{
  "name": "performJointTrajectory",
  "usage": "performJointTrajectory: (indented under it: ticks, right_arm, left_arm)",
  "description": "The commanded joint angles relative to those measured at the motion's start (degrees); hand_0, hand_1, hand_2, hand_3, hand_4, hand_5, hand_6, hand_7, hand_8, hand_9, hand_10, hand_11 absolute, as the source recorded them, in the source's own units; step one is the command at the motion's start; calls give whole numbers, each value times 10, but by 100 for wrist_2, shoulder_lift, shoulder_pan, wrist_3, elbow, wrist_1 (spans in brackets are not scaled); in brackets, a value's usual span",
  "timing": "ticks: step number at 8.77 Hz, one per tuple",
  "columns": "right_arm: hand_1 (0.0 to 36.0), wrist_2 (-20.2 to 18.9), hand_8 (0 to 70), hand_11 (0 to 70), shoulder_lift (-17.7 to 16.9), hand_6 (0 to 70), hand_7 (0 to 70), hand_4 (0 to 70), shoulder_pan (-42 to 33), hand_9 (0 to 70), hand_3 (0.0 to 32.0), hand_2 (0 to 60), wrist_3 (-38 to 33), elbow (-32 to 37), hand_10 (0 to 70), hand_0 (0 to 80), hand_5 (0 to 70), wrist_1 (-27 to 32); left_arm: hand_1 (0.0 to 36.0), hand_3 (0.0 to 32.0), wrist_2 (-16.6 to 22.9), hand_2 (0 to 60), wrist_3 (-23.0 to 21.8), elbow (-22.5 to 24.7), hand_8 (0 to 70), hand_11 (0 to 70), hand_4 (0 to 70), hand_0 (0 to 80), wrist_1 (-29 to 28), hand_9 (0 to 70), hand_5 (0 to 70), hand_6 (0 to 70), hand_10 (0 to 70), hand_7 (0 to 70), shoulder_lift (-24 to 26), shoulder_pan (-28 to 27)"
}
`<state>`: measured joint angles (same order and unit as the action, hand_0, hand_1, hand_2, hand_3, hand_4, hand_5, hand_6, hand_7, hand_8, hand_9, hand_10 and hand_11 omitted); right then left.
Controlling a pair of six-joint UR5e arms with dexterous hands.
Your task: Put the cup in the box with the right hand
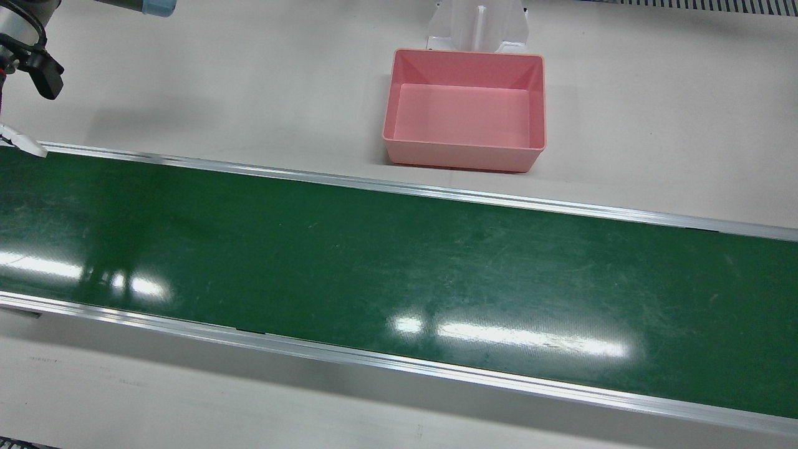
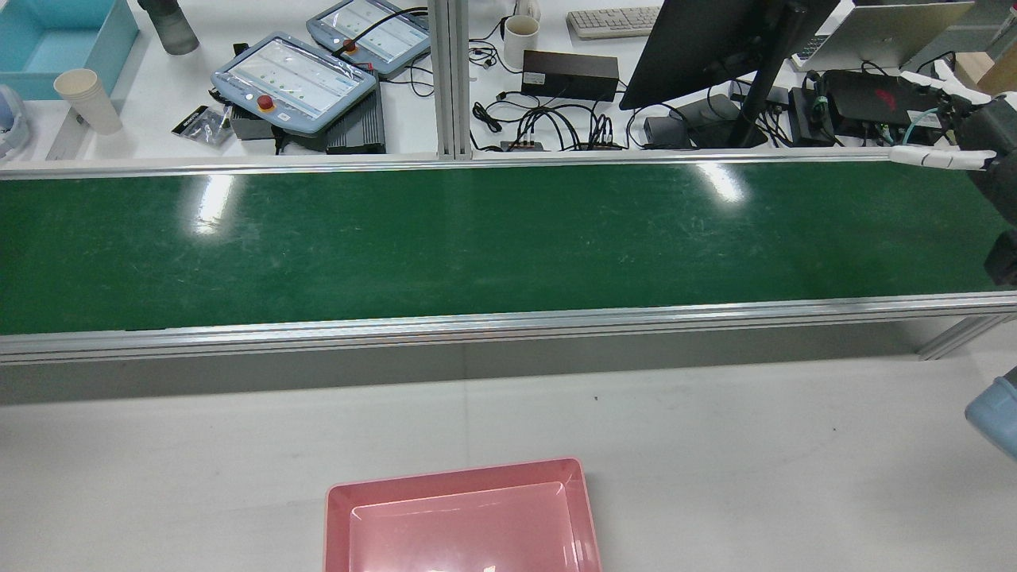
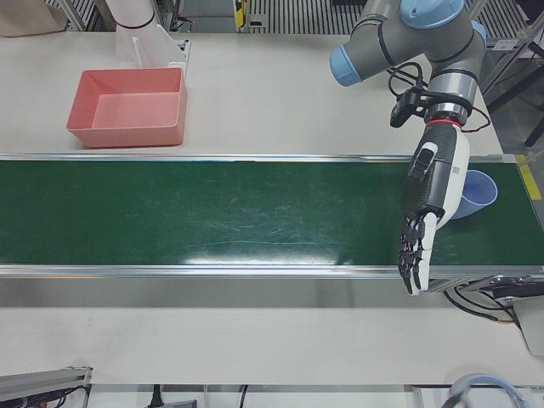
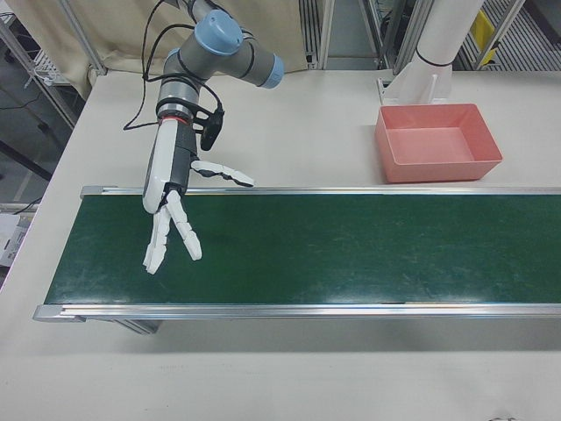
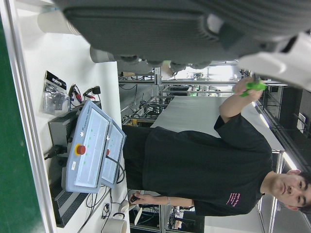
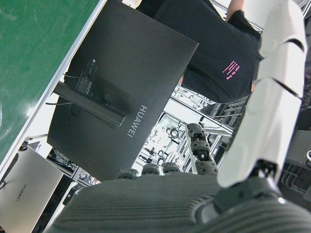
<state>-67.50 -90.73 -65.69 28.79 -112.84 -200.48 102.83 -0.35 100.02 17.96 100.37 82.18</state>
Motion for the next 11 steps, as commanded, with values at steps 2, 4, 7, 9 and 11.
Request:
performJointTrajectory:
  ticks: [2, 4, 7, 9, 11]
  right_arm:
    - [174, 9, 20, 0, 20, 21, 26, 0, 65, 13, 0, 114, -75, 165, 0, 473, 51, 35]
    - [120, 0, 25, 0, 20, 15, 6, 0, 100, 26, 0, 97, -145, 647, 0, 418, 37, 840]
    - [31, -9, 20, 0, 38, 12, 28, 0, 162, 29, 0, 62, -154, 720, 0, 135, 7, 905]
    - [38, -17, 19, 0, 90, 11, 24, 0, 197, 22, 0, 72, -163, 720, 0, 164, 10, 905]
    - [127, -18, 16, 0, 169, 6, 0, 0, 197, 6, 0, 185, -163, 702, 0, 391, 34, 905]
  left_arm:
    - [0, 0, 0, 0, 0, 0, 0, 0, 0, 0, -3, 0, 0, 0, 0, 0, 0, 0]
    - [0, 0, 0, 0, 0, 0, 0, 0, 0, 0, 6, 0, 0, 0, 0, 0, 0, 0]
    - [0, 0, 0, 0, 0, 0, 0, 0, 0, 0, 6, 0, 0, 0, 0, 0, 0, 0]
    - [0, 0, 0, 0, 0, 0, 0, 0, 0, 0, 6, 0, 0, 0, 0, 0, 0, 0]
    - [0, 0, 0, 0, 0, 0, 0, 0, 0, 0, 6, 0, 0, 0, 0, 0, 0, 0]
